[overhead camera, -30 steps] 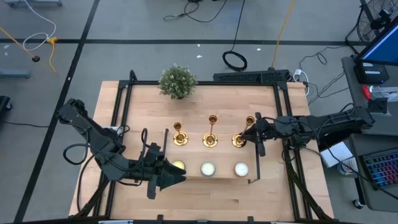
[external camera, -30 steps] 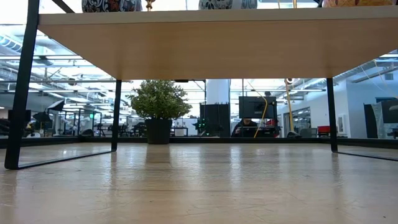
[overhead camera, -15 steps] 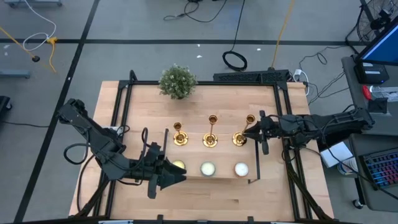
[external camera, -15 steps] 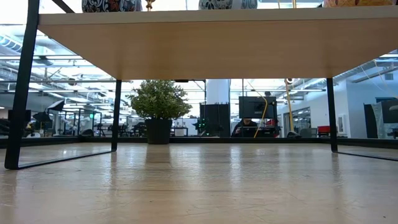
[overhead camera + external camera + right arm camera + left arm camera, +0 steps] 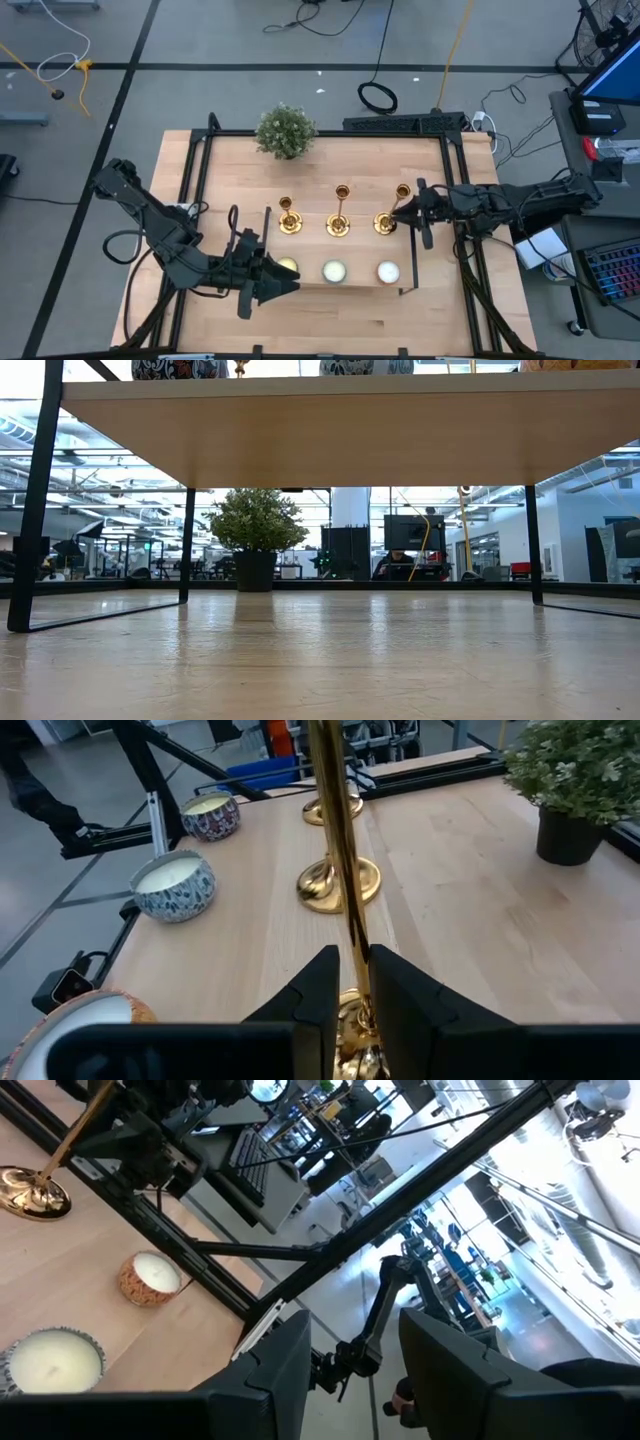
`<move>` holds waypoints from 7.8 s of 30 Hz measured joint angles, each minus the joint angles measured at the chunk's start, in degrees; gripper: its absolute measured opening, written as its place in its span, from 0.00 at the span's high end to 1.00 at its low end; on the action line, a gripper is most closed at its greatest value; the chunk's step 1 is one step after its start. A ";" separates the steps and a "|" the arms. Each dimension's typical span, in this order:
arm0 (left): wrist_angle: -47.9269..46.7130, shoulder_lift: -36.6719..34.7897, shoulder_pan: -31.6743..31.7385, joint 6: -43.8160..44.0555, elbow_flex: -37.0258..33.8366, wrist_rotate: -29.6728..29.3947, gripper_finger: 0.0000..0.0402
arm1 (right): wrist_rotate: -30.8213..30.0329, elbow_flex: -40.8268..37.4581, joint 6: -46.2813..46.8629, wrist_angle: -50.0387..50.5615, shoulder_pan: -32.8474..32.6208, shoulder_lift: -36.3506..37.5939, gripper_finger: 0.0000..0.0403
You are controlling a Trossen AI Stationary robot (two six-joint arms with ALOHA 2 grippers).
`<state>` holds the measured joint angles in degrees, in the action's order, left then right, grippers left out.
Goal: Pick & Place candle stick holders
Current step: Put the candle holder on the shelf aligned with the other candle holder, then adjust the blue scented candle on the shelf, then adjust the shelf
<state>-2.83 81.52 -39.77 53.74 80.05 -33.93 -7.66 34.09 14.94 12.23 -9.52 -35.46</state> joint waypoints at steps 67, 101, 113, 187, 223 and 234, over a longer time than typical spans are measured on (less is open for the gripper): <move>-5.27 -0.24 -0.49 -4.15 0.01 9.86 0.60 | -14.77 14.04 7.83 18.74 -5.58 4.59 0.99; -13.68 6.49 2.00 -11.46 0.00 19.10 0.98 | -41.41 15.04 5.76 -27.79 -46.69 -22.82 1.00; -19.04 8.95 6.69 -14.23 0.29 18.74 0.99 | -47.69 15.04 -2.28 -39.05 -51.40 -27.52 1.00; -60.00 33.48 18.33 -27.74 33.64 29.49 1.00 | -47.52 14.99 -4.73 -41.59 -55.49 -24.52 1.00; -60.56 33.60 19.26 -27.61 33.61 30.79 1.00 | -47.53 14.99 -5.17 -41.59 -55.47 -24.53 1.00; -67.38 24.45 15.80 -20.43 33.55 22.14 1.00 | -40.13 14.99 -1.56 -40.70 -55.49 -25.22 1.00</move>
<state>-70.22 105.97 -23.97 33.30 113.60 -11.79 -47.79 49.08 13.39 -28.47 -65.01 -60.69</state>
